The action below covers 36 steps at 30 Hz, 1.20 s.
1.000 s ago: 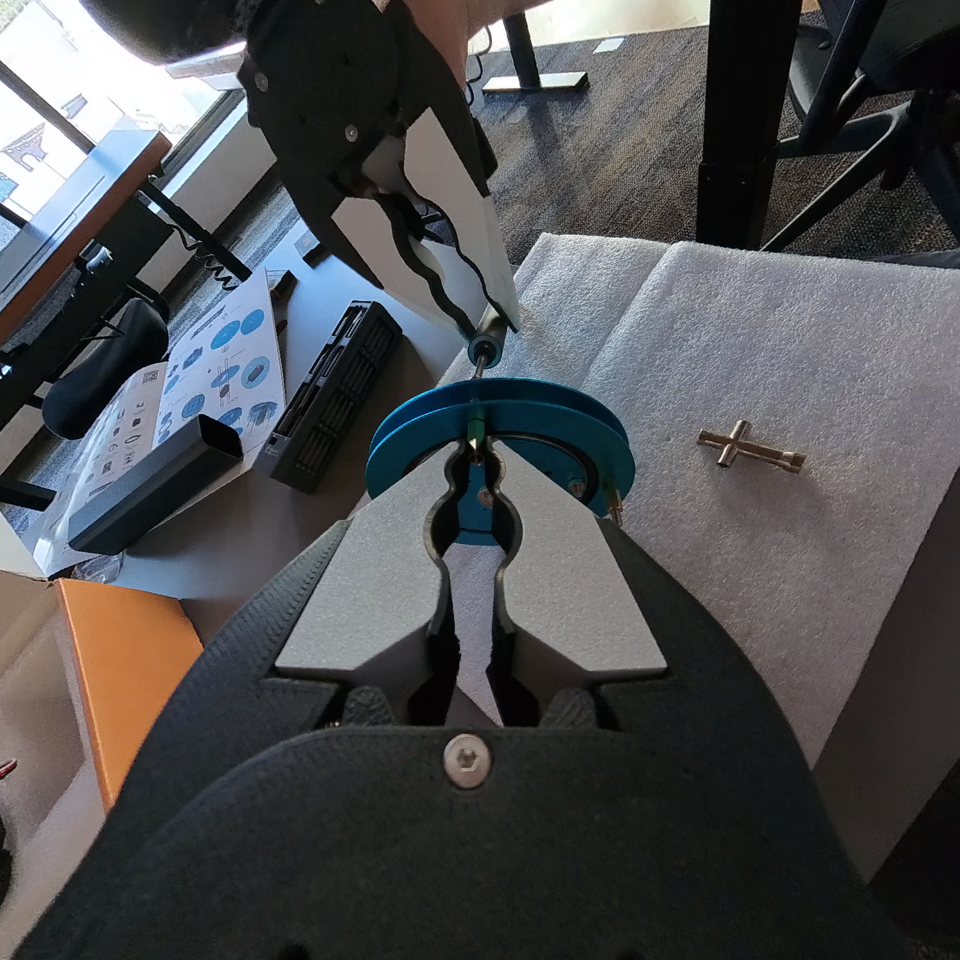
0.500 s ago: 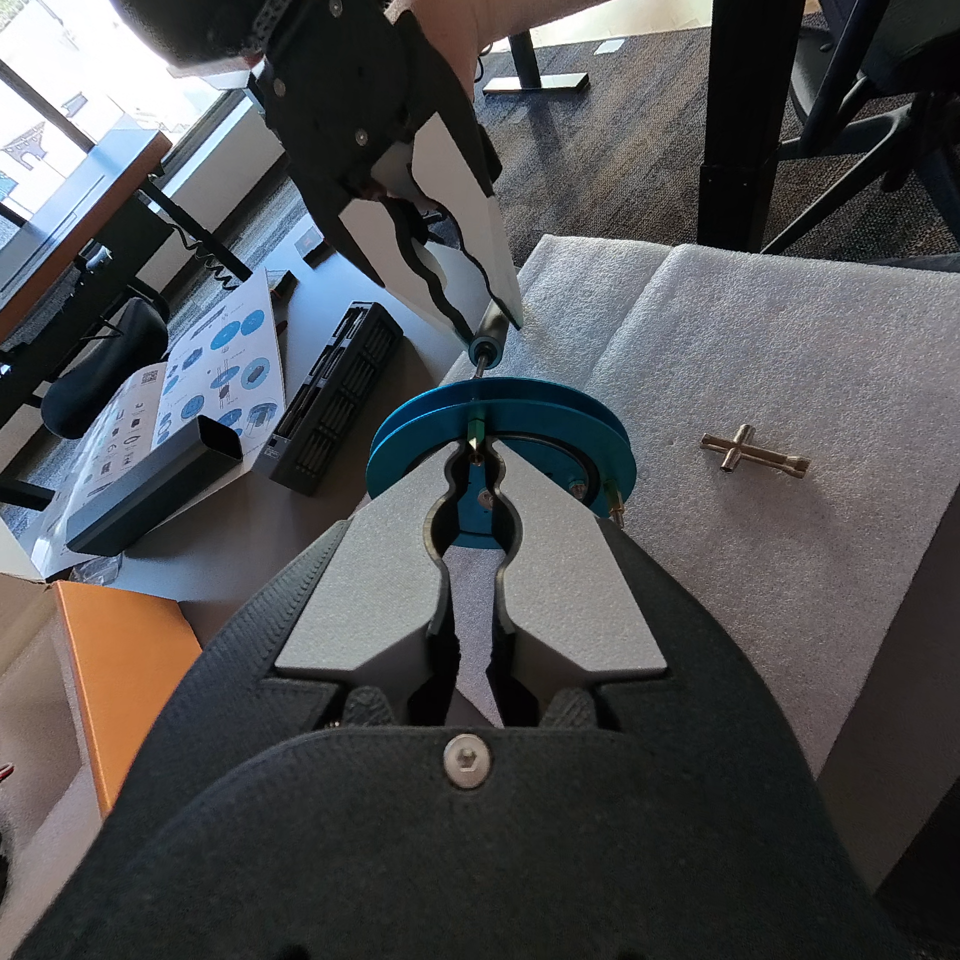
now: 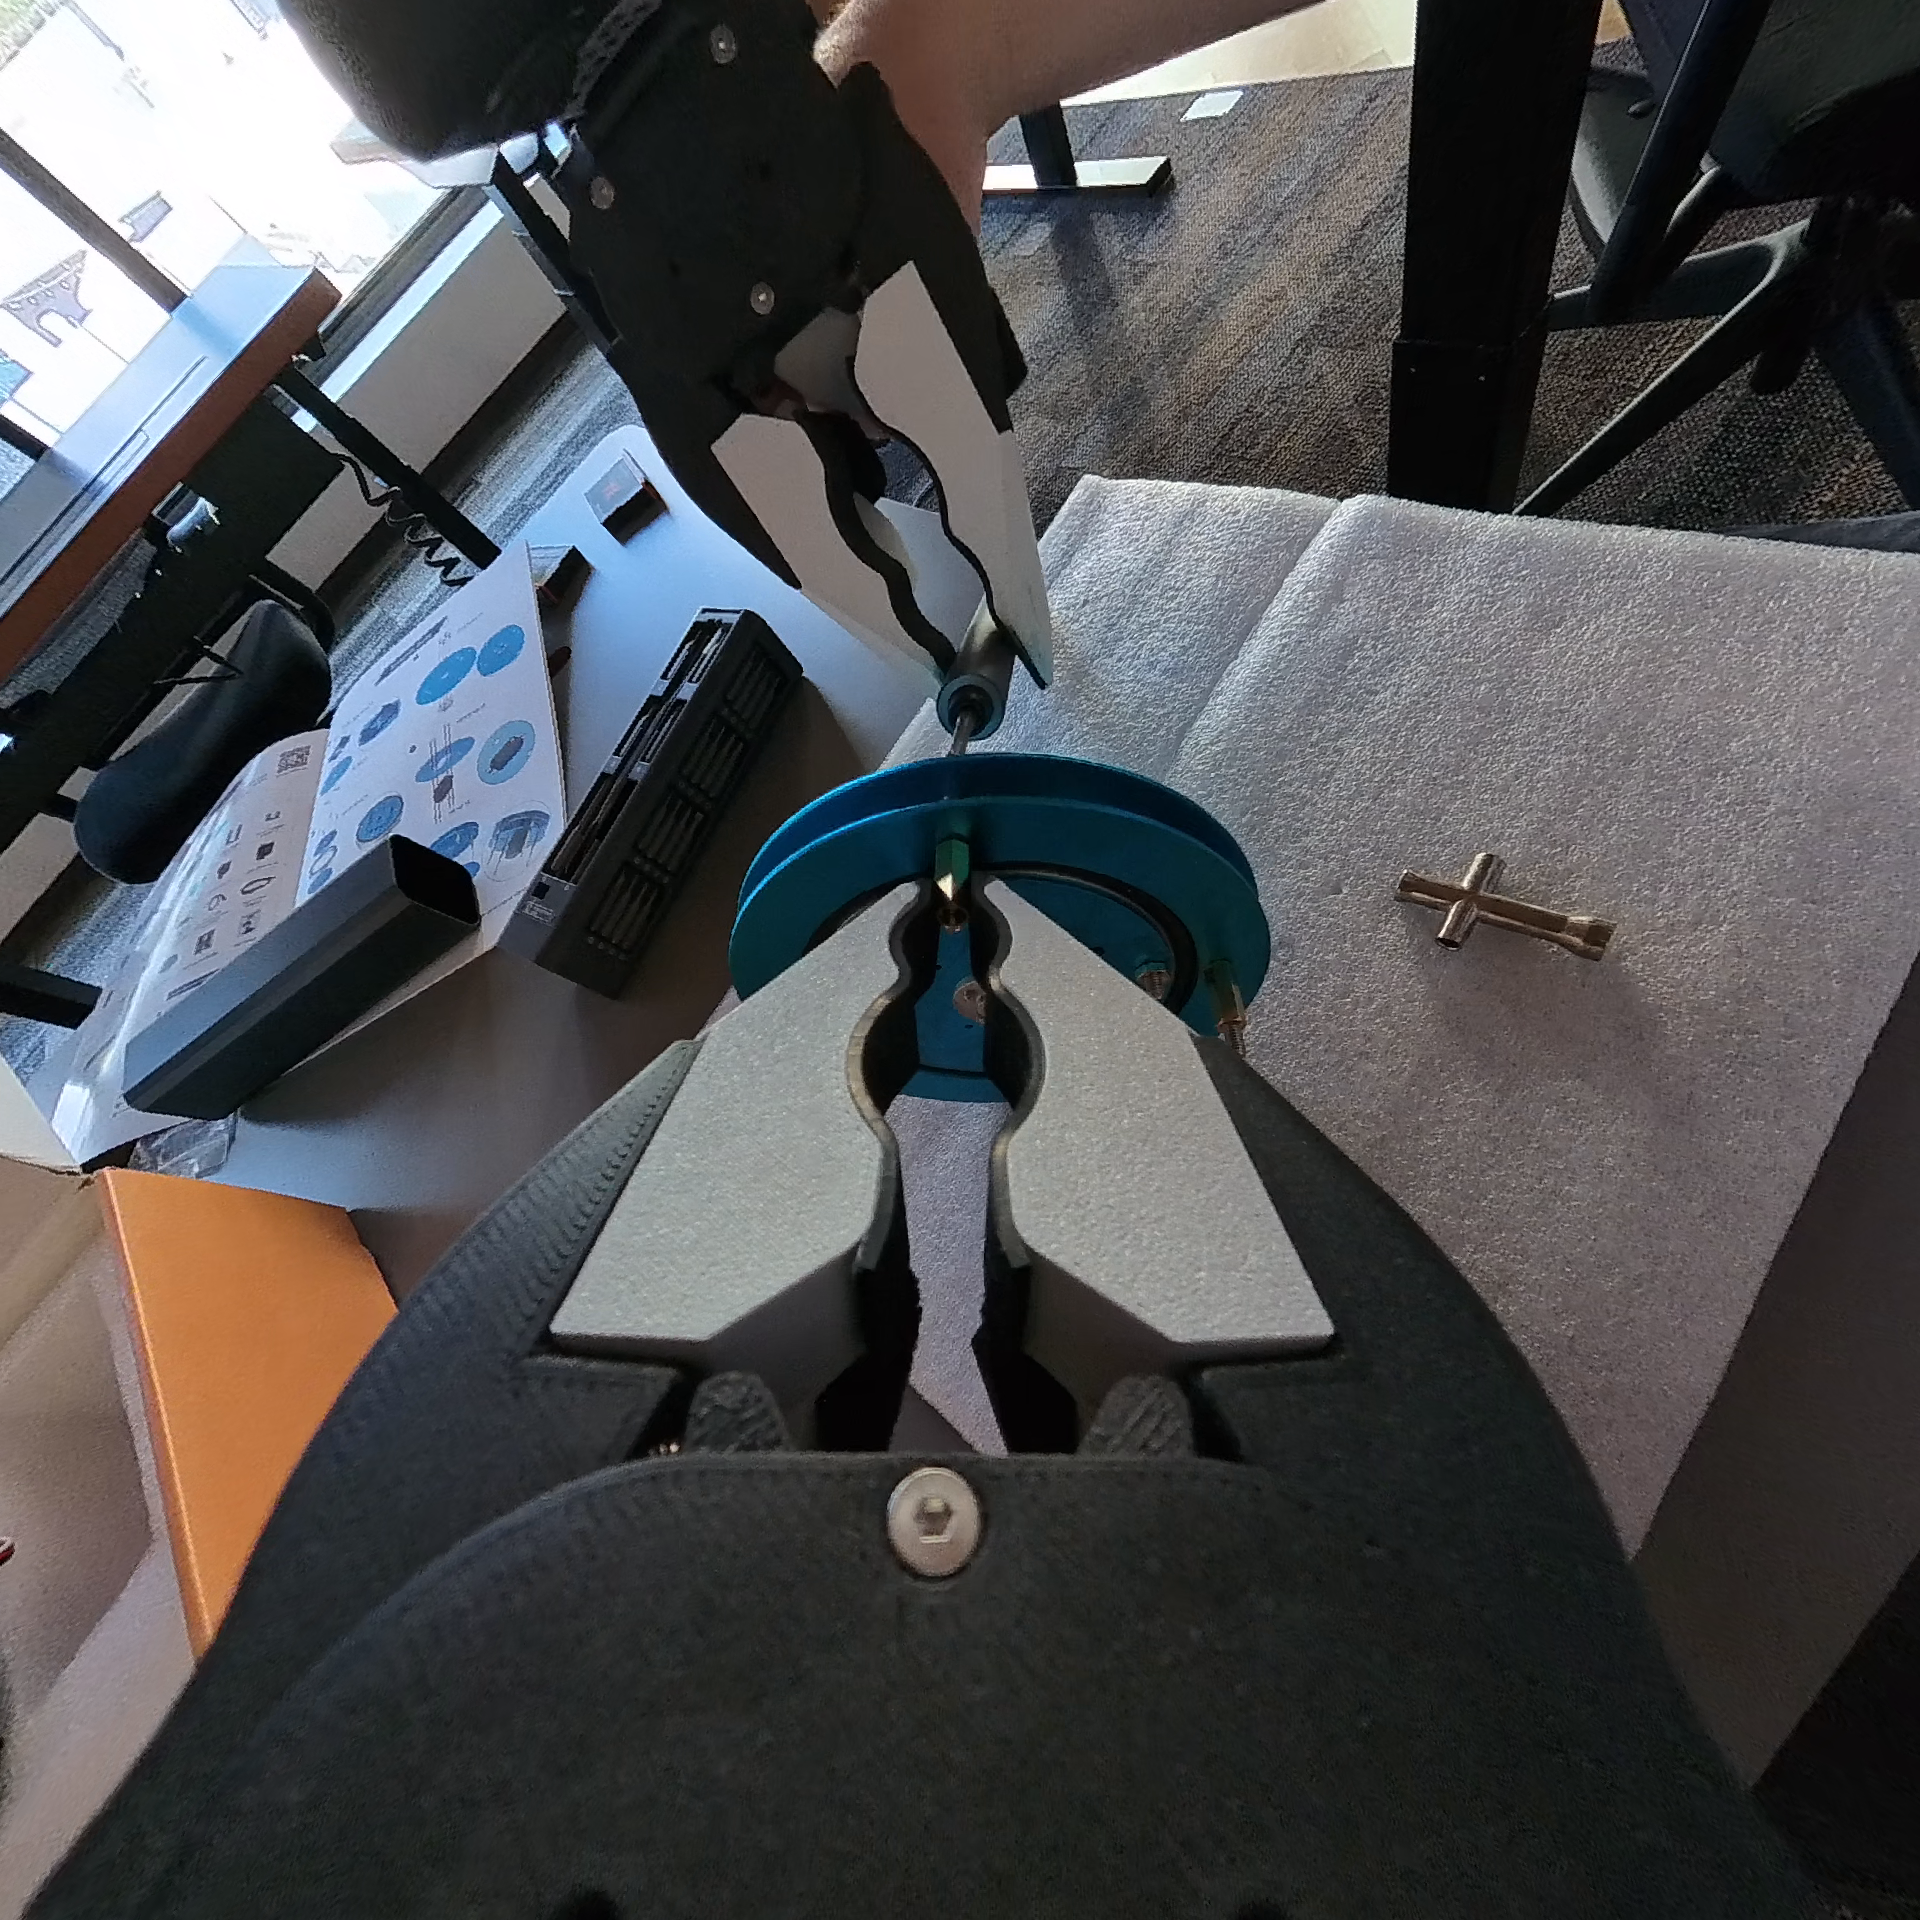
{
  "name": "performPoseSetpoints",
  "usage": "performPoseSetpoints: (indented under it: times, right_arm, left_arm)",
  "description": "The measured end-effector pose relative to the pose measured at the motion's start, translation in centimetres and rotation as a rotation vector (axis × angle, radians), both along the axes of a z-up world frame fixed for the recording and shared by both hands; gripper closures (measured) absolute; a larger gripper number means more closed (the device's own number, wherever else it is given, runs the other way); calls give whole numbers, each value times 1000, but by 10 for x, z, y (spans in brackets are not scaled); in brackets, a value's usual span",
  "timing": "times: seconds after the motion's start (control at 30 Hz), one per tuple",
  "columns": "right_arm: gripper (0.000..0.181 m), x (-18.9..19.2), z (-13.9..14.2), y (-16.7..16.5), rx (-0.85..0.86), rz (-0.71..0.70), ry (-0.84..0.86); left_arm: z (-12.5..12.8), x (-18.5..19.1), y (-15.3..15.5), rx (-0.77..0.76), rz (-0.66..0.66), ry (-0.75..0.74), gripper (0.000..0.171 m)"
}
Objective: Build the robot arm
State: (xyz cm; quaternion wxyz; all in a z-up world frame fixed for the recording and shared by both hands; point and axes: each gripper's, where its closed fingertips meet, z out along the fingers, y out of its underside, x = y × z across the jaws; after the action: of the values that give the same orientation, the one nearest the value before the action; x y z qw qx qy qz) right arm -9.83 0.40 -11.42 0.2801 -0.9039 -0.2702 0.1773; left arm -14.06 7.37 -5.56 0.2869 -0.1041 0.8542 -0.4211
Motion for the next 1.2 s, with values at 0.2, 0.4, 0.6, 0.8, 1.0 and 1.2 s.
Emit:
performPoseSetpoints:
  times: [0.2,0.4,0.6,0.8,1.0,1.2]
  right_arm:
    - [165,-2,1,-3,-48,16,10]
    - [165,1,6,-7,-113,8,-45]
    - [165,6,18,-10,-198,0,-123]
    - [165,10,28,-12,-286,11,-245]
    - [165,12,30,-12,-329,-4,-288]
    - [165,10,33,-14,-334,3,-302]
  left_arm:
    - [0,0,0,-1,2,0,168]
    - [-1,0,-1,-5,1,-2,168]
    - [-1,-1,1,-18,2,-2,168]
    - [-1,-1,2,-17,-1,-1,168]
    - [-1,-1,3,-38,-11,5,168]
    - [-1,-1,3,-36,-14,-1,168]
